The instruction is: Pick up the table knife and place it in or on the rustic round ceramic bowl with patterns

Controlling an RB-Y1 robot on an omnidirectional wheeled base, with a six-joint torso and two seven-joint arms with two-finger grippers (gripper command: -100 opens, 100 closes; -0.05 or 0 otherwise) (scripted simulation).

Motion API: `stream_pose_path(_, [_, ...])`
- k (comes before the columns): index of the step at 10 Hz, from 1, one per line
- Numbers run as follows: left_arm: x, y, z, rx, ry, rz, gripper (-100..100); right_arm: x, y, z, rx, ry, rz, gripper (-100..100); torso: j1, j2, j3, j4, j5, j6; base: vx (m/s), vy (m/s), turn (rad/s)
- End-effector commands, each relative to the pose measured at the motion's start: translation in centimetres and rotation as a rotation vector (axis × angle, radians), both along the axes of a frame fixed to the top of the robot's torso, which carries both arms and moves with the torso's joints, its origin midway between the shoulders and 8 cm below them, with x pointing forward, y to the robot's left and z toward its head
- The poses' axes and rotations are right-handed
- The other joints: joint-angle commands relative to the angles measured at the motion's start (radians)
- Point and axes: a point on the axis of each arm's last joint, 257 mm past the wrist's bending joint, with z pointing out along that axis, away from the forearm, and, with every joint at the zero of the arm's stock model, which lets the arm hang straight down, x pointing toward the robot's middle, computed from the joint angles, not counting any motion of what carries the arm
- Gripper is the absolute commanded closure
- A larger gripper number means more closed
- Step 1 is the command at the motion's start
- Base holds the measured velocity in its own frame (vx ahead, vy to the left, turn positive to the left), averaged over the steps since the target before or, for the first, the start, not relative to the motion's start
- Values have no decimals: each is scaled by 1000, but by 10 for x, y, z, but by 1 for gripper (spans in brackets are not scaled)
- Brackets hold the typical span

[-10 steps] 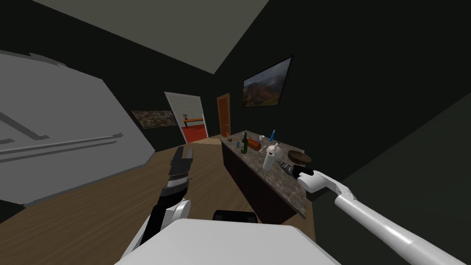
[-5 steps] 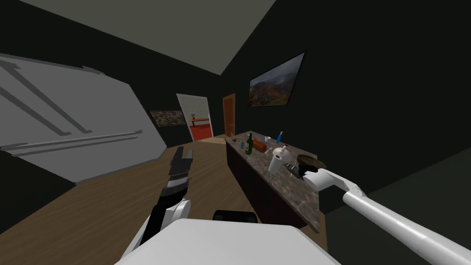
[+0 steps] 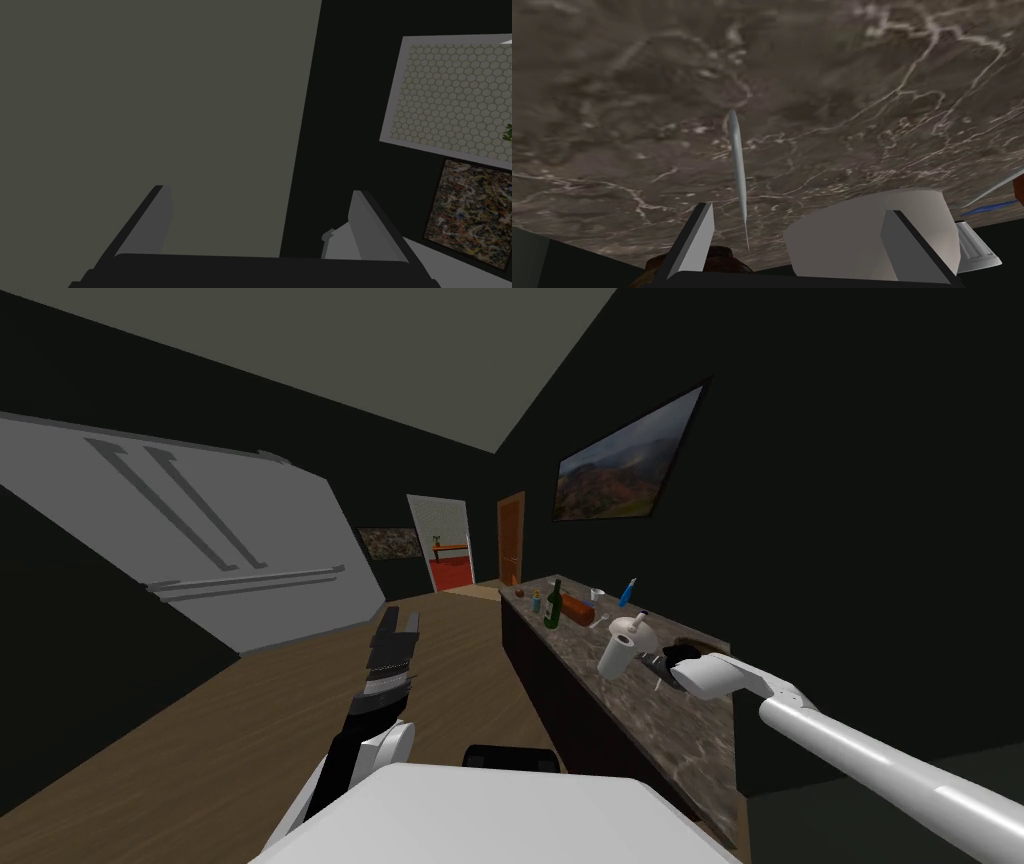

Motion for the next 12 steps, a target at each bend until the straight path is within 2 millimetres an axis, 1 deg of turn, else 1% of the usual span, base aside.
stream_pose_path(1, [0, 0, 0, 0, 0, 0, 0, -23, -20, -2, -27, 66, -44, -100, 0, 0, 0, 0, 0, 0, 29, -23, 201])
stream_pose_path(3, [0, 0, 0, 0, 0, 0, 0, -45, -41, -4, -50, 129, -87, -100, -1, 0, 0, 0, 0, 0, 35, -26, 137])
stream_pose_path(5, [0, 0, 0, 0, 0, 0, 0, -61, -55, -5, -67, 172, -119, -100, -1, 0, 0, 0, 0, 0, 36, -37, 92])
stream_pose_path(6, [0, 0, 0, 0, 0, 0, 0, -57, -52, -3, -60, 156, -111, -100, -2, 0, 0, 0, 0, 0, 14, -22, 17])
stream_pose_path(7, [0, 0, 0, 0, 0, 0, 0, -58, -53, -3, -62, 160, -112, 0, 0, 1, 0, 0, 0, 1, 0, 0, 0])
stream_pose_path(8, [0, 0, 0, 0, 0, 0, 0, -62, -54, -15, -62, 160, -117, -100, 1, 2, 1, 0, 0, 1, 26, -26, 48])
stream_pose_path(9, [0, 0, 0, 0, 0, 0, 0, -64, -55, -21, -62, 160, -120, -100, 0, 1, 0, 0, 0, 1, 39, -50, 55])
stream_pose_path(10, [0, 0, 0, 0, 0, 0, 0, -65, -55, -17, -62, 161, -119, -100, -2, 0, 0, 0, -1, 1, 16, -25, 13])
stream_pose_path(11, [0, 0, 0, 0, 0, 0, 0, -65, -55, -18, -62, 160, -119, 100, -1, 1, 0, 0, 0, 1, 0, 0, 0])
stream_pose_path(12, [0, 0, 0, 0, 0, 0, 0, -65, -55, -18, -62, 160, -119, 100, 1, 2, 1, 0, 0, 1, -1, -4, -21])
